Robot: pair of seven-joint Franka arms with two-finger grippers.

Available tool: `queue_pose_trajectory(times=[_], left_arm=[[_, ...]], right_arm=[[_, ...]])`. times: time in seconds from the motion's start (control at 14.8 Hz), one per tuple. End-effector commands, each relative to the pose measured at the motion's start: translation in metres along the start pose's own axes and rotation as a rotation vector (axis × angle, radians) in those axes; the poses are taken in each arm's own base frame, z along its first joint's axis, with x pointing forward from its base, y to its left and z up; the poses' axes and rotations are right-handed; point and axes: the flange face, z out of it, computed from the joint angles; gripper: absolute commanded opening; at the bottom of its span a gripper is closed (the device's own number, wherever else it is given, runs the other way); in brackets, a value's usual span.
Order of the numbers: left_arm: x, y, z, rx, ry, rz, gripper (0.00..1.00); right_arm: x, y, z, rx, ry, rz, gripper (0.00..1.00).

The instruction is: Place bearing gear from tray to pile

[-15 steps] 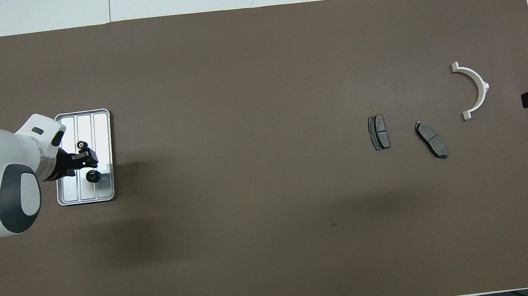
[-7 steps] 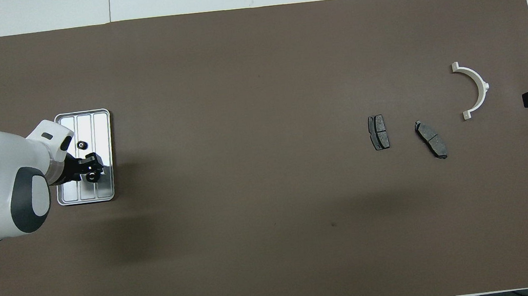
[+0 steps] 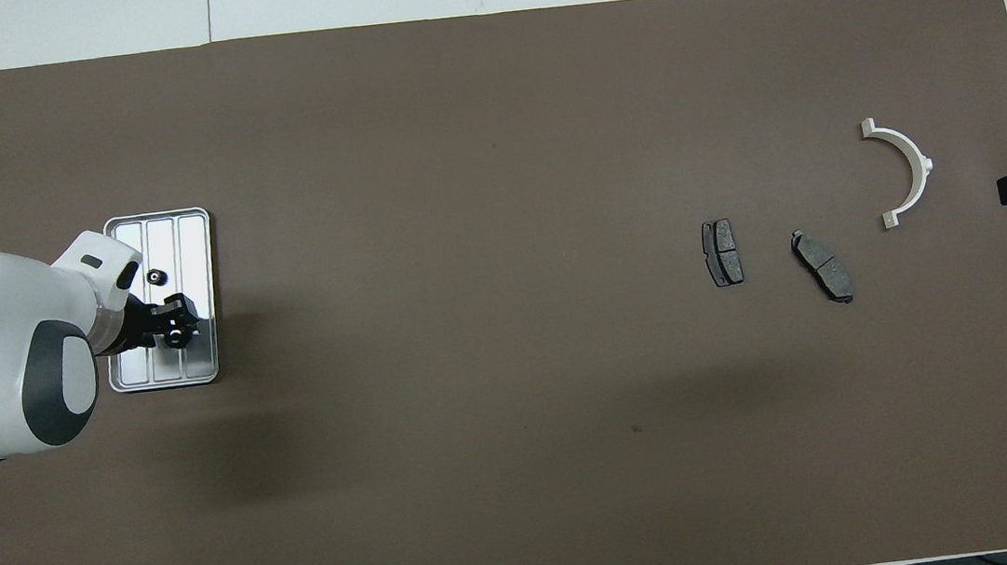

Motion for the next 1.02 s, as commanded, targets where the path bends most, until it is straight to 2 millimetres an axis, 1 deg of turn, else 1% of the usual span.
queue_pose_trajectory(times=[0.0,0.14,0.2,0.47,0.54,0.68,0.75,0.81,0.95], left_arm=[[-0.008,-0.001,0.005,0.005,0.011,-0.010,0.60],[-0.009,0.000,0.006,0.003,0.017,-0.010,0.59],[-0.009,0.000,0.006,0.003,0.018,-0.010,0.52],[-0.009,0.002,0.005,0.003,0.019,-0.010,0.03],[-0.008,0.002,0.006,0.003,0.018,-0.010,0.00],[-0.004,0.003,-0.001,0.003,0.017,-0.011,0.00],[0.000,0.006,-0.010,0.003,0.013,-0.016,0.00],[0.006,0.010,-0.023,0.004,0.009,-0.026,0.00],[0.015,0.030,-0.055,0.008,-0.012,-0.028,0.00]], right_arm=[[-0.001,0.004,0.001,-0.012,-0.005,-0.025,1.00],[-0.001,0.004,0.000,-0.013,-0.004,-0.027,1.00],[-0.001,0.004,0.001,-0.013,-0.005,-0.027,1.00],[-0.001,0.005,0.003,-0.013,-0.010,-0.025,1.00],[-0.001,0.005,0.003,-0.013,-0.011,-0.025,1.00],[-0.001,0.005,0.003,-0.013,-0.010,-0.024,1.00],[-0.001,0.005,0.003,-0.011,-0.010,-0.024,1.00],[0.000,0.005,0.004,-0.011,-0.011,-0.024,1.00],[-0.001,0.005,0.004,-0.011,-0.013,-0.024,1.00]])
